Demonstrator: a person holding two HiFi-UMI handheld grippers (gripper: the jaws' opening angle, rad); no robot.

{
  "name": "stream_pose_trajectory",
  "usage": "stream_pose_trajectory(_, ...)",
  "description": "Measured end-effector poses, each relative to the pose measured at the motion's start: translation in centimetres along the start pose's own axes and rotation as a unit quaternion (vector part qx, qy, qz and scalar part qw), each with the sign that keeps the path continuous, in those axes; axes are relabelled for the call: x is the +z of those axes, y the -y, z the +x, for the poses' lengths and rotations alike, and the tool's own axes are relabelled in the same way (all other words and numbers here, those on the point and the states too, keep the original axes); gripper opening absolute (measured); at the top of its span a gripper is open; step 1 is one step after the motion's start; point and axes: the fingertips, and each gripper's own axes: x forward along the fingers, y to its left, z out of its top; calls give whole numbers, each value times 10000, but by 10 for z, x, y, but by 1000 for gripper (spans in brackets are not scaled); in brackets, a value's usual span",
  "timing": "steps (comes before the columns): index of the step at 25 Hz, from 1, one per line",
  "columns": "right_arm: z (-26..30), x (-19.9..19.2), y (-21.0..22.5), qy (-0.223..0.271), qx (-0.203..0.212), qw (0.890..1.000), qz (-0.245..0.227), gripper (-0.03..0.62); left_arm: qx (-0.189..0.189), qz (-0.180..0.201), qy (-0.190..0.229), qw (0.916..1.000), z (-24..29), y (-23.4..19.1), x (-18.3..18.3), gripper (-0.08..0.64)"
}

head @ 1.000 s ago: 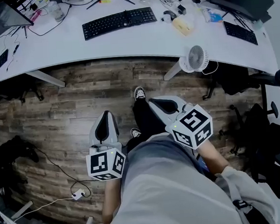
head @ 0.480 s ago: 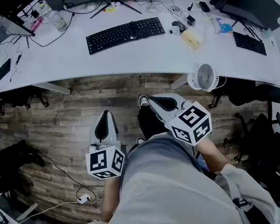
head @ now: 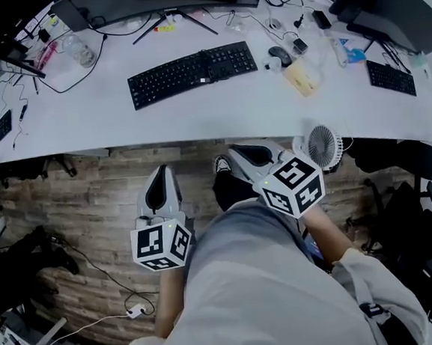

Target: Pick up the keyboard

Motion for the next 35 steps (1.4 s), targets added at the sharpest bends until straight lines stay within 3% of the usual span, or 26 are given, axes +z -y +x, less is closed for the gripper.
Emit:
stream_pose_trajectory(17,36,50,112,198,25,9993,300,-5,-215,380,-105,9990,120,20,41,0)
stream_pose_trajectory(35,48,42,137,305,103,9962,811,-5,-10,559,-408,9976,156,15,29,0)
